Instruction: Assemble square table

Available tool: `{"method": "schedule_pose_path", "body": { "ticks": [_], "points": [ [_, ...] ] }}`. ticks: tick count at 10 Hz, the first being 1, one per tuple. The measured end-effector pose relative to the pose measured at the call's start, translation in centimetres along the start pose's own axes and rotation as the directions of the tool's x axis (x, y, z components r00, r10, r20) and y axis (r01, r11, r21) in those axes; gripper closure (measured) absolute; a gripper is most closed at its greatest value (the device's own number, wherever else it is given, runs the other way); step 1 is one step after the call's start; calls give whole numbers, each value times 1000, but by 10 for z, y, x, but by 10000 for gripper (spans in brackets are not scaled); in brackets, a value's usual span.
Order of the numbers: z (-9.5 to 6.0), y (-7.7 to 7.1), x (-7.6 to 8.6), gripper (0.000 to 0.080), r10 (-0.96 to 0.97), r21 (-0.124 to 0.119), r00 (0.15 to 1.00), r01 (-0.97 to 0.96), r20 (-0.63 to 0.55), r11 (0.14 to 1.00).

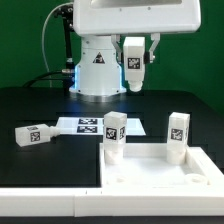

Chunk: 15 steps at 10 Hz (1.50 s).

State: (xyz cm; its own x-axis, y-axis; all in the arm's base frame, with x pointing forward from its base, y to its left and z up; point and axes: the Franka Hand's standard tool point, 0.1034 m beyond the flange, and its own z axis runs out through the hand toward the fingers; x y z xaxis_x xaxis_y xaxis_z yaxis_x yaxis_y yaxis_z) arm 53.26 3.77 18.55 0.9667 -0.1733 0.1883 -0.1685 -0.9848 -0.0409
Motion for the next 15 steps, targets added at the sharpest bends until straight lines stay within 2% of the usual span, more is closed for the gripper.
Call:
{"method": "schedule_pose_path", "body": {
  "ticks": [1,2,6,7,8,9,10,11,15],
  "points": [
    [-3,-9,21,517,-72,-2,997,72,-16,997],
    [-3,-12,26,517,-86,-1,996,86,-21,996],
    [1,-11,24,517,-93,-4,996,93,-15,996],
    [7,-18,34,517,-117,0,992,117,-42,993],
    [19,-27,45,517,-112,14,991,114,-72,993],
    [31,-37,54,517,-65,43,989,71,-130,997],
    [39,-45,62,517,-52,54,975,66,-215,996],
    [44,-45,57,517,-64,49,979,75,-192,996],
    [44,-45,57,517,-65,48,980,76,-190,996]
  ]
}}
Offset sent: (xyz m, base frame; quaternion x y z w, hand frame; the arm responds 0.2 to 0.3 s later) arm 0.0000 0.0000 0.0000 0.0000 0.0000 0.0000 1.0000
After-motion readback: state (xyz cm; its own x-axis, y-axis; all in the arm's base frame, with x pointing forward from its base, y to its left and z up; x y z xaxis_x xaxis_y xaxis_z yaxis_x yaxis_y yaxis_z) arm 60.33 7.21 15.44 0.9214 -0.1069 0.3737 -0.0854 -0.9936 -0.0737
